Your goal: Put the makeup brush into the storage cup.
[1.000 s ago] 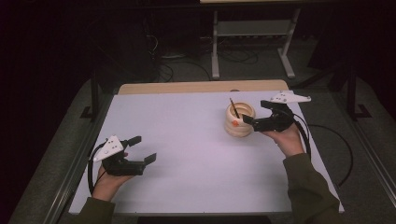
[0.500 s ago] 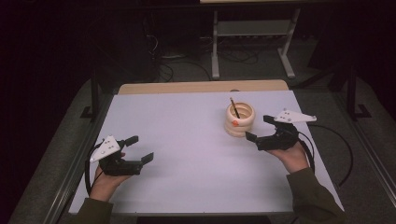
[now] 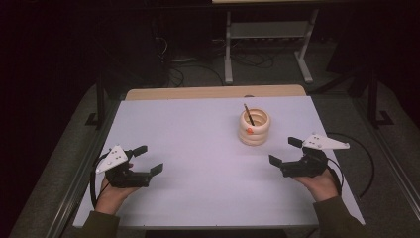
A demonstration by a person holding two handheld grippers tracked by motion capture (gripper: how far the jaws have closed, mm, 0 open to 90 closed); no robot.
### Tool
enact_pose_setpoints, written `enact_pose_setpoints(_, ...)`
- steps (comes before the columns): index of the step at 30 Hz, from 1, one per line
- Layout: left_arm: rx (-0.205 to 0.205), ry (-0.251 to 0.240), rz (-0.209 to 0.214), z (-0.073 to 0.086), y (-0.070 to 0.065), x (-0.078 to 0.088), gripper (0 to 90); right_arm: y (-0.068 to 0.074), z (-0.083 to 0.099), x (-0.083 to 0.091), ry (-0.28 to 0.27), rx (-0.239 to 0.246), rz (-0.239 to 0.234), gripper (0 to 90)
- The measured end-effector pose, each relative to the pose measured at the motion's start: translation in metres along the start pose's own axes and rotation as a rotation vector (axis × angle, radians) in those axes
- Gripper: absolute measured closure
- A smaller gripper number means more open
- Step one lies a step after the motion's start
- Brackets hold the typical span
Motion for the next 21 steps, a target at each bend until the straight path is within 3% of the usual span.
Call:
enact_pose_setpoints(11,0.001,-0.001,0.009,0.003,-0.001,0.000,11.1,0.010,0.023,0.015,-0.013,-0.031,0.005,2.0)
enact_pose_setpoints(18,-0.008,0.007,0.015,0.004,-0.003,0.000,11.1,0.012,0.038,0.019,0.033,-0.034,0.013,2.0)
enact_pose_setpoints(21,-0.006,0.005,0.016,0.004,-0.004,0.000,11.2,0.010,0.039,0.020,0.030,-0.031,0.019,2.0)
Point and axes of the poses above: each handheld gripper's, and its own axes: x roughly backward along the jaws, z roughly out of its underside, y roughly to its left, the point moved 4 cm from there along -x, roughly forward along the jaws, and after that the axes turned 7 degrees about -z, right-handed, at the moved point
